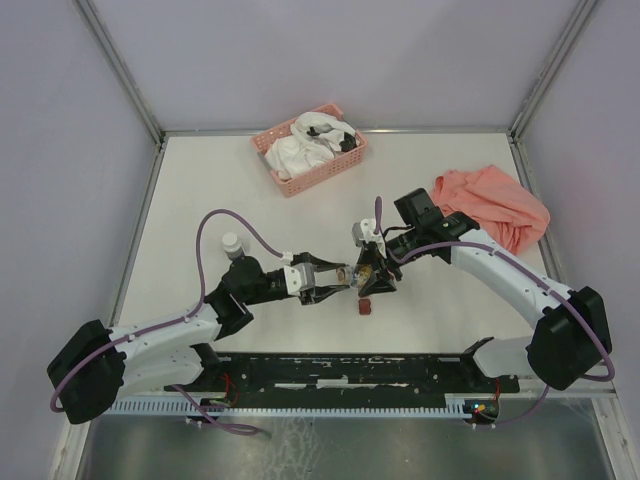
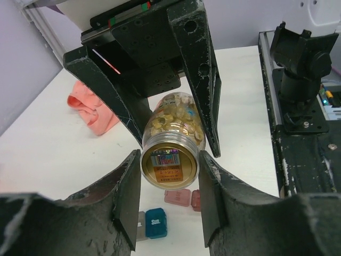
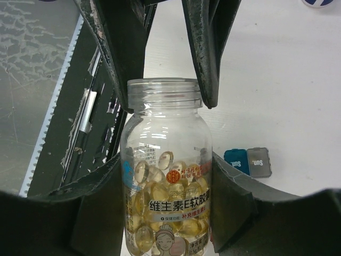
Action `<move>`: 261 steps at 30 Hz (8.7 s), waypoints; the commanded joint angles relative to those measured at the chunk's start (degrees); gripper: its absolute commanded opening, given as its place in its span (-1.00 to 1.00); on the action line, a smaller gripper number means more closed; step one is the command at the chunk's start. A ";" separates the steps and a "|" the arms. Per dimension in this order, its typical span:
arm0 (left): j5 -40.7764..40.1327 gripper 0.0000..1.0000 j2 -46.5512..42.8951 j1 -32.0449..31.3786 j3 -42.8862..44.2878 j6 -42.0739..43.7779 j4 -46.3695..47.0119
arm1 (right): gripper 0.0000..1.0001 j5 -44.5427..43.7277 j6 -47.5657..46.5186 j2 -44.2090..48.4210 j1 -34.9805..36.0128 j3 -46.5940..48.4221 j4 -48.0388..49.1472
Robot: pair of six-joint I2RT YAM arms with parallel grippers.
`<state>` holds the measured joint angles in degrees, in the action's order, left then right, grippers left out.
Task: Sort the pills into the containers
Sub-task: Unscrew the lid of the pill bottle.
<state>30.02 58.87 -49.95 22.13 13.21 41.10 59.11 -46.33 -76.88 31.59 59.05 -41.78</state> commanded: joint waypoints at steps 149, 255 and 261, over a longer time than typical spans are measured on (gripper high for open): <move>-19.75 0.98 -18.46 -5.41 -6.52 -21.77 -3.50 | -0.96 -0.55 2.37 -1.85 -0.10 3.89 0.92; -22.26 -0.95 1.56 -6.21 14.34 -62.83 -18.48 | -0.96 -9.80 10.04 -1.72 -0.13 3.82 6.10; -23.95 0.54 -0.61 -6.14 11.61 -56.95 -16.63 | -0.96 -7.78 9.71 -1.55 -0.15 3.81 5.69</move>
<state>4.14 60.88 -53.84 32.82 -44.73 19.35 51.72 -38.13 -78.72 31.11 61.34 -41.76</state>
